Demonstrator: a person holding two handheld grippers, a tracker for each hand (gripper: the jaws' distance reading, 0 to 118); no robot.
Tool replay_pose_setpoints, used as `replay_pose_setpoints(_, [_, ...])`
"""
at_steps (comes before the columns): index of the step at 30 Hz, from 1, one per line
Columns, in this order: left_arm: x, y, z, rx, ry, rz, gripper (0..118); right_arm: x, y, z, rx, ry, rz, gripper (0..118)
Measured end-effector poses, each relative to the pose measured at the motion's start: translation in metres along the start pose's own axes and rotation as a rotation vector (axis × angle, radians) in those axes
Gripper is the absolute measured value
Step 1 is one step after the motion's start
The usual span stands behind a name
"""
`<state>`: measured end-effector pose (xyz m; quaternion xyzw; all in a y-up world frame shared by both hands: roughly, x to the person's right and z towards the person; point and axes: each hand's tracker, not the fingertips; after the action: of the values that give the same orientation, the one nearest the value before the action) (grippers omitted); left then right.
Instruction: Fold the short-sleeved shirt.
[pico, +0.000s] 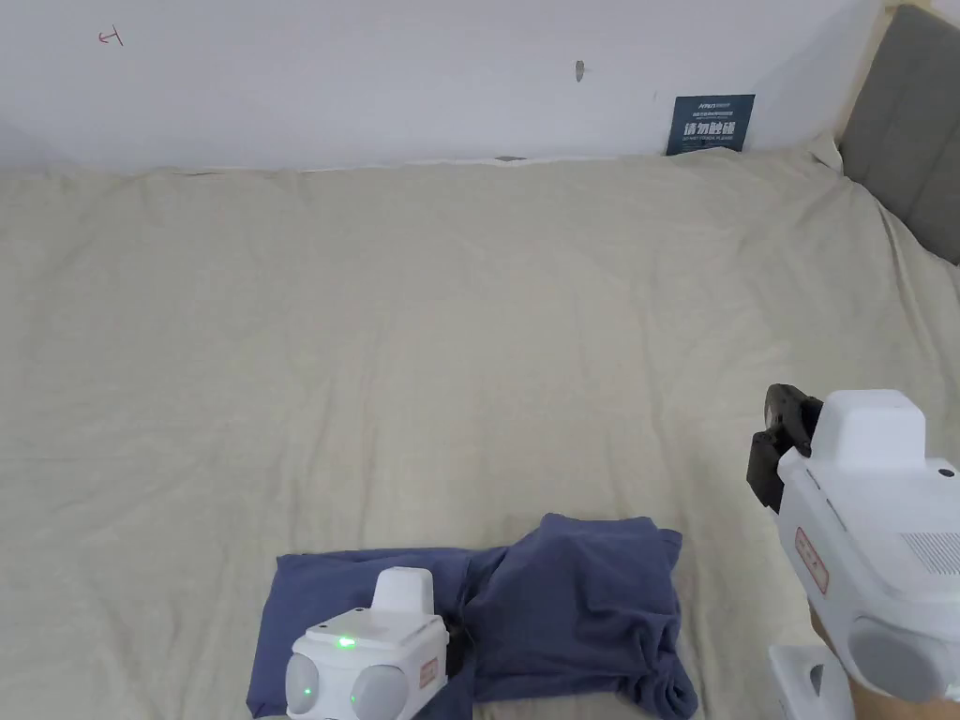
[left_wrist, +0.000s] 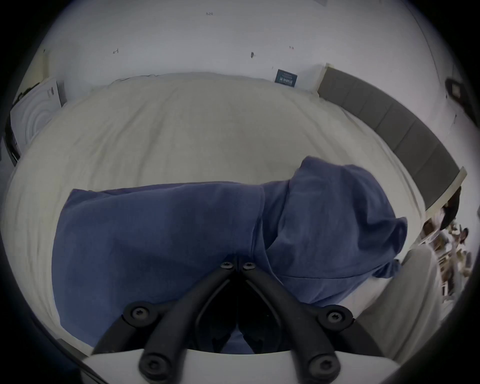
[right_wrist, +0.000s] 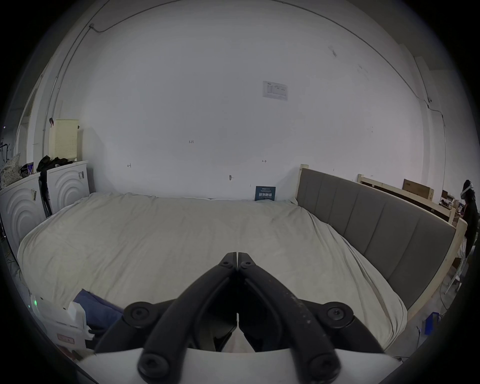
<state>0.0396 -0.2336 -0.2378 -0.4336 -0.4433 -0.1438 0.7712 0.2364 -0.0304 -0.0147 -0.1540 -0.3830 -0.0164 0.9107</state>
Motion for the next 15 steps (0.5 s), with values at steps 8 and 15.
replay_pose_setpoints(8, [-0.014, 0.015, 0.024, 0.062, -0.044, 0.031, 0, -0.001, 0.002, 0.001, -0.003, -0.007, 0.0, 1])
replay_pose_setpoints(15, [-0.062, 0.043, 0.088, 0.163, -0.151, 0.116, 1, -0.016, 0.008, 0.0, 0.011, 0.023, 0.008, 1])
